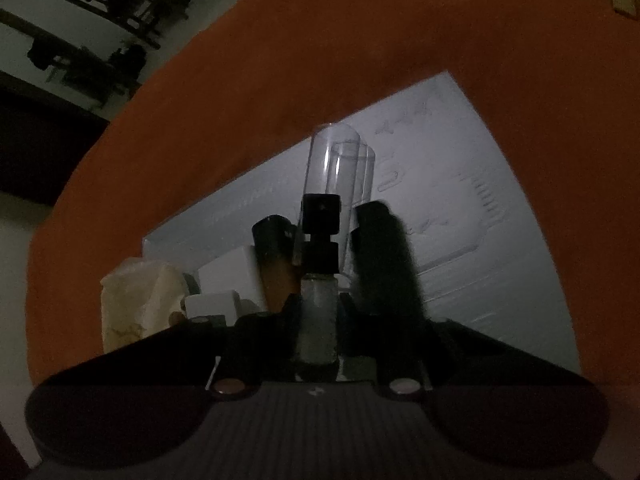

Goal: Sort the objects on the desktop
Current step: 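Grasp the white remote with the left tool while the right tool grasps the small clear vial, then carry the remote into the white box and open the left tool while the right tool carries the vial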

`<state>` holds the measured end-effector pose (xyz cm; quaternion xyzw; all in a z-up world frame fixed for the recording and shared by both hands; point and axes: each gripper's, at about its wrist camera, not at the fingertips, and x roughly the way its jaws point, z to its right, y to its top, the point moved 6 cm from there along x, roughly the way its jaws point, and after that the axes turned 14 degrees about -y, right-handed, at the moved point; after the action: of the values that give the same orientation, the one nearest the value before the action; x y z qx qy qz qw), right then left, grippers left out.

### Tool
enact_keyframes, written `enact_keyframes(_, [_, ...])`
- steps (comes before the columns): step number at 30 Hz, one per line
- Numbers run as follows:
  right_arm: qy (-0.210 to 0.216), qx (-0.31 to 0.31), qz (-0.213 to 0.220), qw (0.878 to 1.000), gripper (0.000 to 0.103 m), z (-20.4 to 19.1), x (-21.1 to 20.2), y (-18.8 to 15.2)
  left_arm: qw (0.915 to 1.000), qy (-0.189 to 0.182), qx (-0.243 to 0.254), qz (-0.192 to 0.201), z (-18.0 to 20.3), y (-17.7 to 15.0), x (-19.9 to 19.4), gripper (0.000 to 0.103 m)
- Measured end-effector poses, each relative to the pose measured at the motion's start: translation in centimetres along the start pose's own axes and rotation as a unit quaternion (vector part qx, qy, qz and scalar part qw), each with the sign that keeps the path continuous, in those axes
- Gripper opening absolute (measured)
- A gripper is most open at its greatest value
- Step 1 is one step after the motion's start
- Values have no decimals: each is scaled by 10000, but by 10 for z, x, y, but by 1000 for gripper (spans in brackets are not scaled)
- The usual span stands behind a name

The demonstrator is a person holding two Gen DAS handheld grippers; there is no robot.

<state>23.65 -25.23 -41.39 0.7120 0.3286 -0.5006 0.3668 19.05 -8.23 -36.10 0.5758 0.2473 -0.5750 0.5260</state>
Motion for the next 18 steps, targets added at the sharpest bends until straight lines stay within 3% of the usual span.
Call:
enact_keyframes(6, [-47,-806,417,9959,21,-8,-36,-12,9997,-112,21,234,-4,-2,-10,40])
enact_keyframes(9, [178,-946,535,9939,21,-2,-64,-18,9984,-275,-162,469,-8,1,-21,40])
enact_keyframes(14, [599,-1169,632,9893,21,12,-109,-37,9940,-551,-211,919,-1,9,-67,40])
enact_keyframes(18, [932,-1420,594,9837,21,25,-141,-66,9916,-609,-205,1122,3,-4,-112,40])
